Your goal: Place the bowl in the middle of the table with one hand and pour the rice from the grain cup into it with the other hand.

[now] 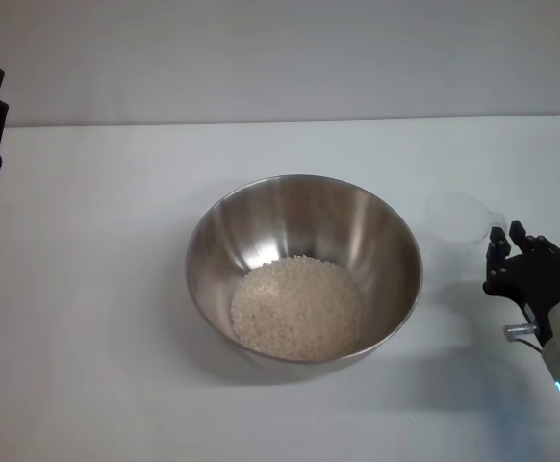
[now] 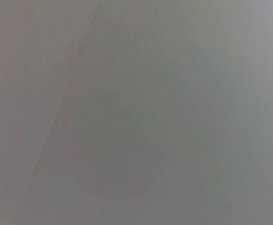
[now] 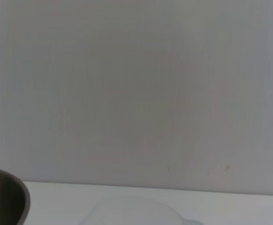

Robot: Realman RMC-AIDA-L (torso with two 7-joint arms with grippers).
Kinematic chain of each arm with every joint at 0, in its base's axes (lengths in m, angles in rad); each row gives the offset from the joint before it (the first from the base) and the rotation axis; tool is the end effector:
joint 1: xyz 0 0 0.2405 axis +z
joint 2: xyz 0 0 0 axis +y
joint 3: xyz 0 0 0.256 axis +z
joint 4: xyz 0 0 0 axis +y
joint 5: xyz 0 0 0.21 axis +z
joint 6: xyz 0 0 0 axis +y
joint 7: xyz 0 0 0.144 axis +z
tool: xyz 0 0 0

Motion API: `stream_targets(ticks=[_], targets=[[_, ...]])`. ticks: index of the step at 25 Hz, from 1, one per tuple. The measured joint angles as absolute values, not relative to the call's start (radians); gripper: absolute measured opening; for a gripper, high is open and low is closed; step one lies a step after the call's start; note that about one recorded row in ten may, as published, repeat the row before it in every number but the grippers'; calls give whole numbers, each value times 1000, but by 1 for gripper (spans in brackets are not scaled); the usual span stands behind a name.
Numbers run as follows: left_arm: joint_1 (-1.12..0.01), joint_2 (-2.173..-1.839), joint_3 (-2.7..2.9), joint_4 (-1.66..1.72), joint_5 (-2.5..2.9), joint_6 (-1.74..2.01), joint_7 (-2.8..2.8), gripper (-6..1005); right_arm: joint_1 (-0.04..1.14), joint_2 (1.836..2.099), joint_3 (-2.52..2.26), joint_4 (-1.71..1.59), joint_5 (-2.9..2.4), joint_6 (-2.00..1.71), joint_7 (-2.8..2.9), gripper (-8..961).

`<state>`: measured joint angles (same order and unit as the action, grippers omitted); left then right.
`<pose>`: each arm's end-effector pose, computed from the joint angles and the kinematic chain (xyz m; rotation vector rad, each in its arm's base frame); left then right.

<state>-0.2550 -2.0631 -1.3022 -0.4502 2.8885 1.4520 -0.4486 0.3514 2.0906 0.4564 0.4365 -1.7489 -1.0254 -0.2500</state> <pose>-0.2732 0.3037 0.0295 -1.5110 -0.3841 -1.2765 0.3189 0.2985 -0.0731 -1.6289 0.6542 0.5006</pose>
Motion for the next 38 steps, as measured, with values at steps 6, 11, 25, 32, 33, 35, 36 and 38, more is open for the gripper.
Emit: stream_targets(ticks=[6,11,25,32,33,35,36,38], targets=[[-253,-2062,-1301,-449,2888,1453,-449,518,337,2091,426,442,-1749,-1061,-250,175],[-253,-2061,-1301,-445,2888,1453,-449,519,323,2091,421,458,-1749,-1072,-250,175],[-239,-2061,-1305,-434,2888,1455,-416,521,216,2082,263,478,-1750,-1492,-247,239],[-230,-2061,-1329,-415,2886,1439,-363,523,237,2080,276,397,-1743,-1663,-140,290],[-232,-2060,-1335,-410,2886,1427,-360,523,247,2080,288,377,-1742,-1676,-111,298],[-235,-2059,-1361,-405,2886,1388,-359,523,278,2080,327,333,-1741,-1694,-50,312],[-237,-2059,-1385,-402,2887,1361,-357,523,278,2080,327,333,-1741,-1694,-50,319],[-239,-2058,-1414,-397,2886,1339,-341,524,296,2080,350,318,-1741,-1702,-39,334]])
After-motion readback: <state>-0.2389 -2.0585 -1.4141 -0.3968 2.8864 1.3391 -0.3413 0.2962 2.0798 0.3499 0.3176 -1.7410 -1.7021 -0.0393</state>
